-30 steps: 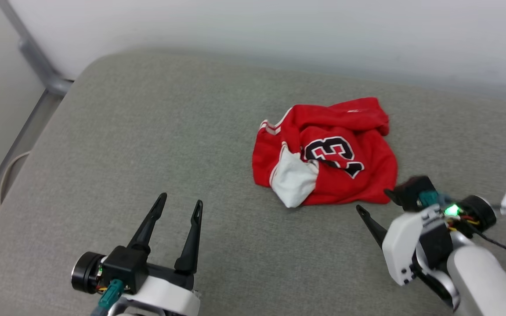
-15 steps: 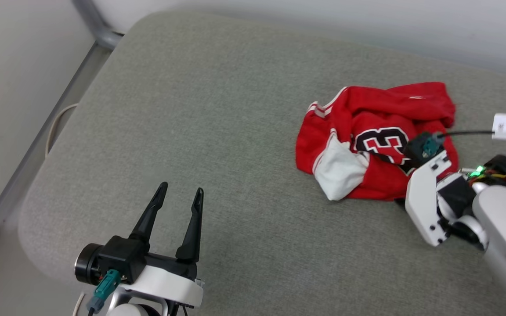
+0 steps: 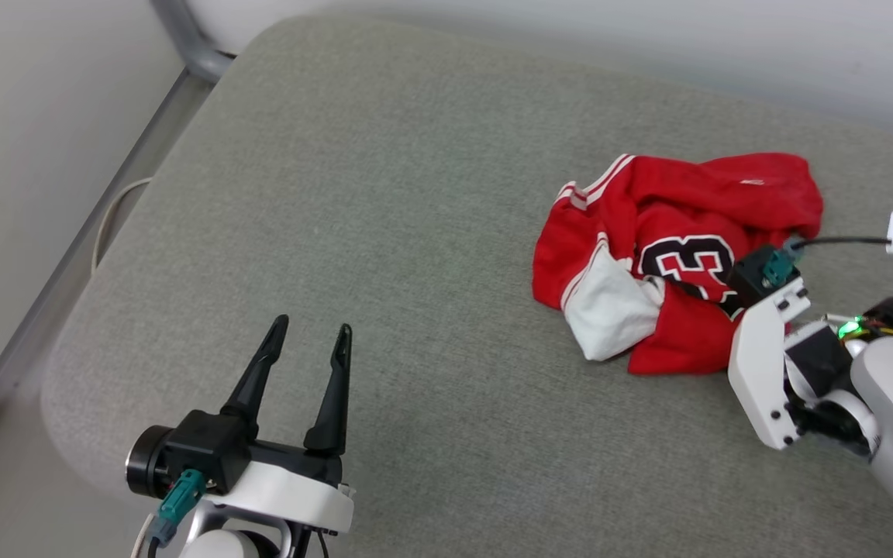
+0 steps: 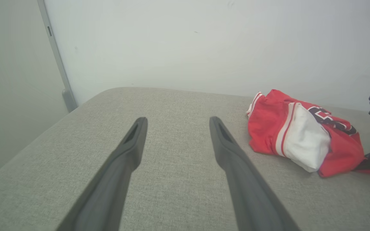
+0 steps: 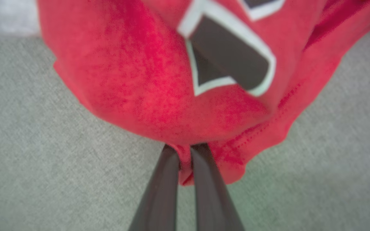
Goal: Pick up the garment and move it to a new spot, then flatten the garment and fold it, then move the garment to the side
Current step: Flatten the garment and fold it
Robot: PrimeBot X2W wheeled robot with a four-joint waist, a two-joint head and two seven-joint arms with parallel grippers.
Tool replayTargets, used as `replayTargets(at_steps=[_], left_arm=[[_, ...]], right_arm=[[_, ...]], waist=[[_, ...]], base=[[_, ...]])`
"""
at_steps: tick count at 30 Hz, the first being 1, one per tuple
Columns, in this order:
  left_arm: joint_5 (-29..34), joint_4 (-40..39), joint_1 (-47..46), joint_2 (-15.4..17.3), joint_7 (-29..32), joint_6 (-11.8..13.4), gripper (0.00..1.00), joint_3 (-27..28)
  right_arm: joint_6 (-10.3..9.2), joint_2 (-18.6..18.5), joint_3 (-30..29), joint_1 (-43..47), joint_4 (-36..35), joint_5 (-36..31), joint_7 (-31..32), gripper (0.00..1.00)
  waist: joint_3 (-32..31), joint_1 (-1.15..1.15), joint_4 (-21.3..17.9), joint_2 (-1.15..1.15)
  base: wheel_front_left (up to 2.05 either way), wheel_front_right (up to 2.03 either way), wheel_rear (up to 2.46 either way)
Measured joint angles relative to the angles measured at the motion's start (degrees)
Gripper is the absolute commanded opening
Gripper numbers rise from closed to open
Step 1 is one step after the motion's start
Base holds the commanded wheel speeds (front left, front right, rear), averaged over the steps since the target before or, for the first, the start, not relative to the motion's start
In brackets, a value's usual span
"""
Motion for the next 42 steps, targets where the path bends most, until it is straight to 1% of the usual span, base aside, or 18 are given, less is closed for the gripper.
replayTargets(at_steps=[3, 6, 10, 14, 17, 19, 21, 23, 26, 27, 28, 34, 37, 39, 42], left_arm=[[0.19, 0.02, 0.03, 0.0, 0.0, 0.0, 1.0, 0.63], [0.54, -0.01, 0.08, 0.0, 0.0, 0.0, 1.0, 0.75], [0.68, -0.13, 0.31, -0.01, 0.0, 0.0, 1.0, 0.8], [0.63, -0.19, 0.29, -0.04, 0.0, 0.0, 1.0, 0.6], [0.64, -0.31, 0.23, -0.04, 0.0, 0.0, 1.0, 0.49], [0.64, -0.4, 0.13, -0.03, 0.0, 0.0, 1.0, 0.43], [0.65, -0.36, -0.14, -0.03, 0.0, 0.0, 1.0, 0.2], [0.65, -0.32, -0.28, -0.04, 0.0, 0.0, 1.0, -0.11], [0.65, -0.12, -0.29, -0.03, 0.0, 0.0, 1.0, -0.09], [0.65, -0.11, -0.29, -0.02, 0.0, 0.0, 1.0, -0.02], [0.65, -0.13, -0.29, -0.03, 0.0, 0.0, 1.0, 0.04], [1.16, 0.02, 0.04, 0.02, -0.01, 0.0, 1.0, 0.24], [1.16, -0.1, 0.16, 0.24, -0.01, 0.0, 1.0, 0.44], [1.18, -0.18, 0.37, 0.27, -0.01, 0.0, 1.0, 0.45], [1.15, -0.33, 1.12, 0.27, -0.01, 0.0, 1.0, 0.37]], right_arm=[[0.03, -2.1, 0.68, 1.81, -1.65, 1.58, -0.35, 0.0], [0.05, -5.61, 0.92, 3.44, -3.3, 2.4, -0.4, 0.0], [0.04, -11.45, 0.75, 5.37, -5.04, 3.02, 0.04, 0.0], [0.04, -17.91, 0.05, 6.77, -5.34, 2.48, 0.47, 0.0], [0.04, -22.32, -1.27, 6.89, -4.25, 1.08, 0.04, 0.0], [0.04, -24.48, -2.16, 6.84, -2.66, 0.2, -1.03, 0.0], [0.04, -25.97, -2.96, 6.79, -0.45, -0.38, -2.15, 0.0], [0.04, -26.54, -3.86, 6.76, 2.22, -0.81, -3.43, 0.0], [0.04, -25.36, -5.35, 7.42, 5.49, -0.37, -5.1, 0.0], [0.04, -24.61, -5.9, 7.59, 6.43, -0.36, -6.19, 0.13], [0.04, -23.85, -6.45, 7.66, 7.1, -0.48, -7.39, 1.0], [0.04, -17.51, -11.11, 7.42, 9.34, 0.49, -14.94, 1.0], [0.04, -15.24, -12.66, 6.84, 8.0, -0.05, -19.48, 1.0], [0.04, -13.93, -13.79, 6.55, 6.17, -1.35, -23.75, 1.0], [0.03, -10.89, -16.79, 6.58, 3.64, -1.51, -29.81, 1.0]], waist=[[-1.03, 0.0, -1.29, 0.0], [-2.1, 0.0, -2.88, 0.0], [-3.4, 0.0, -5.11, 0.0], [-3.94, 0.0, -6.91, 0.0], [-3.65, 0.0, -7.45, 0.0], [-3.3, 0.0, -7.51, 0.0], [-2.94, 0.0, -7.38, 0.0], [-2.73, 0.0, -7.03, 0.0], [-2.74, 0.0, -6.55, 0.0], [-2.78, 0.0, -6.52, 0.0], [-2.82, 0.0, -6.54, 0.0], [-4.06, 0.0, -7.78, 0.0], [-5.02, 0.0, -8.99, 0.0], [-5.74, 0.0, -9.97, 0.0], [-6.93, 0.0, -11.52, 0.0]], base=[[0.0, 0.0, 0.0], [0.0, 0.0, 0.0], [0.0, 0.0, 0.0], [0.0, 0.0, 0.0], [0.0, 0.0, 0.0], [0.0, 0.0, 0.0], [0.0, 0.0, 0.0], [0.0, 0.0, 0.0], [0.0, 0.0, 0.0], [0.0, 0.0, 0.0], [0.0, 0.0, 0.0], [0.0, 0.0, 0.0], [0.0, 0.0, 0.0], [0.0, 0.0, 0.0], [0.0, 0.0, 0.0]])
